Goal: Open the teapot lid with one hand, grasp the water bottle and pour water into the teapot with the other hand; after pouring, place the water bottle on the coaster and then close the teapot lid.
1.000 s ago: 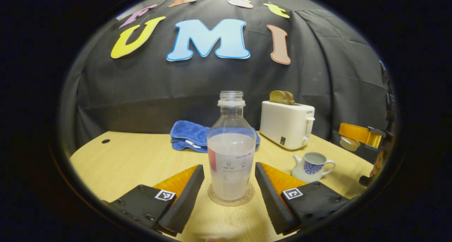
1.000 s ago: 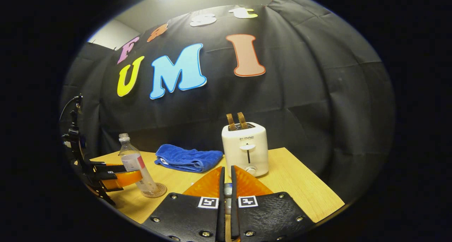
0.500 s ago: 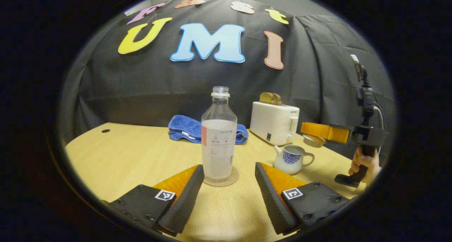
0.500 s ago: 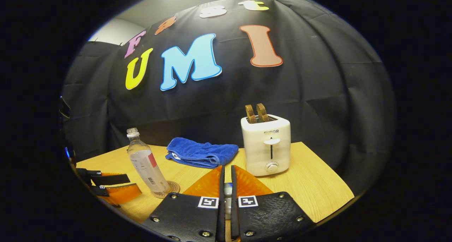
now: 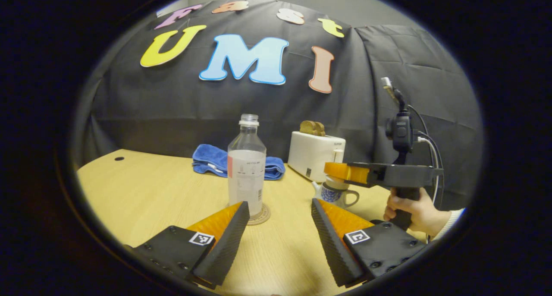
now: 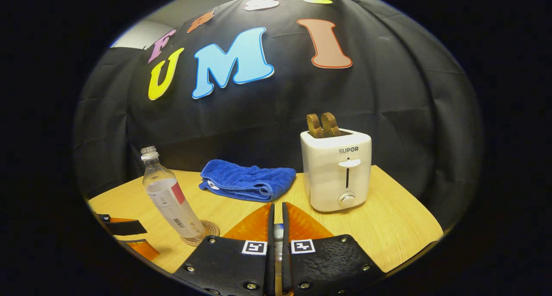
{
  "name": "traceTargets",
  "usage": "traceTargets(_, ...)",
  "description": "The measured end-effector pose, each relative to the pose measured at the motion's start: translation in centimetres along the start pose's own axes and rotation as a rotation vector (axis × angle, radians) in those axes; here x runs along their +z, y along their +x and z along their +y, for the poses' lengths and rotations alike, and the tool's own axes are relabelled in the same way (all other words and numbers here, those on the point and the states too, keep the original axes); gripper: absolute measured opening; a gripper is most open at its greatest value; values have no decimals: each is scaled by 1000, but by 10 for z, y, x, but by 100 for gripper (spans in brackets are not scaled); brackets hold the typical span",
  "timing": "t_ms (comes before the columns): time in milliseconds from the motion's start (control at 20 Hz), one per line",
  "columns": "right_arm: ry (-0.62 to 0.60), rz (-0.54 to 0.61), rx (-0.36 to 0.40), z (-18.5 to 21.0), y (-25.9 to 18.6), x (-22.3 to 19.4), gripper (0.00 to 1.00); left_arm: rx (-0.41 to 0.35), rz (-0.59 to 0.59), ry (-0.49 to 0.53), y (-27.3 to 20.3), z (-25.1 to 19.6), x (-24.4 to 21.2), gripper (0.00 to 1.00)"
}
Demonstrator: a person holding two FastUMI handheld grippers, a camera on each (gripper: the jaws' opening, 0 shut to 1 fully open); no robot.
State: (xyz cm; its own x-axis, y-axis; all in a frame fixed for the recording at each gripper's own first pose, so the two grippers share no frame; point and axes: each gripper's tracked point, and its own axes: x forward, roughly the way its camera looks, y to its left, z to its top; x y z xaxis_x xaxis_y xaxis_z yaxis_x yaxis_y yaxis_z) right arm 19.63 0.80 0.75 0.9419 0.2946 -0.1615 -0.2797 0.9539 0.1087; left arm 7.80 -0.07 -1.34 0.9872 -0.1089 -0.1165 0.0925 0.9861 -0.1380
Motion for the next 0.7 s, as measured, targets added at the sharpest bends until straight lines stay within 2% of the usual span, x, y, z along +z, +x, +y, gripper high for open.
traceTargets(300, -19, 21, -28, -3, 5, -7, 6, -26, -16, -6, -5, -6, 7, 100)
traceTargets(600, -30, 47, -32, -3, 8, -15, 6, -20, -43, -25, -11, 0, 17, 100)
traceTargets(700, -30, 58, -35, -3, 7, -15, 9, -22, -47, -29, -13, 0, 18, 100)
